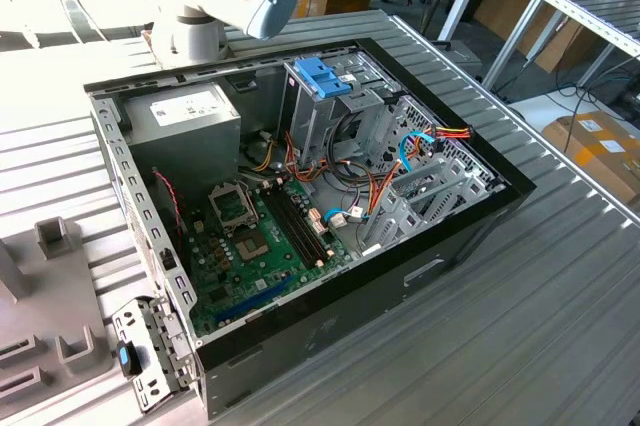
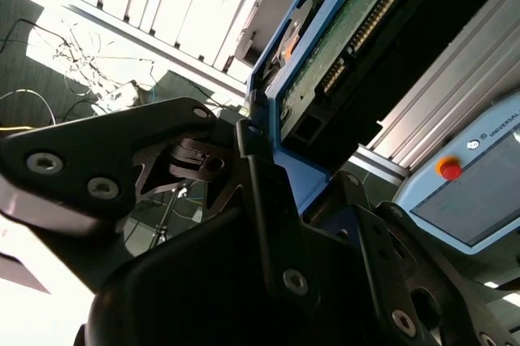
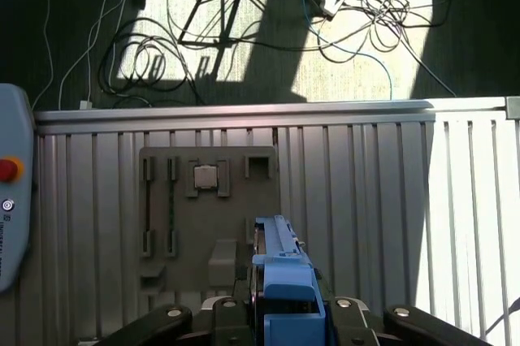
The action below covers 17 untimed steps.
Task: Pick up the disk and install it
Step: 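Pick up the disk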
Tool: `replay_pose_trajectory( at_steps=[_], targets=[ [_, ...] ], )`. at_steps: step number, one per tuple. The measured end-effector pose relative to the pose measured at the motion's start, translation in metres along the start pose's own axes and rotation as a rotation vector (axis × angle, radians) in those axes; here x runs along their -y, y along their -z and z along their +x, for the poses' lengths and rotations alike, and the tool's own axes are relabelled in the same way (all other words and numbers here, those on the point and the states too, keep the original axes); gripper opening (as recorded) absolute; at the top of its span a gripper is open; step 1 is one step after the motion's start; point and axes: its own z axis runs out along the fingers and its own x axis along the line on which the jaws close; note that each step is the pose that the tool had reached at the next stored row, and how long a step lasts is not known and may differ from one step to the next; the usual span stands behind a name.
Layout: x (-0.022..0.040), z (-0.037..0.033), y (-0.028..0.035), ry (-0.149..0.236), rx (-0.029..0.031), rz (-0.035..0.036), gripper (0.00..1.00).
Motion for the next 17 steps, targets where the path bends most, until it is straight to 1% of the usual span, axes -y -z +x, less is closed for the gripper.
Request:
replay_pose_trajectory(
  at_steps=[3,11,17],
  targets=[
    [0.0037,-0.0002,0.0002,0.000,0.0000,0.0000,0.37],
    [0.0088,-0.0004,0.0005,0.000,0.0000,0.0000,0.37],
    [0.0150,-0.0006,0.0008,0.000,0.0000,0.0000,0.37]
  ],
)
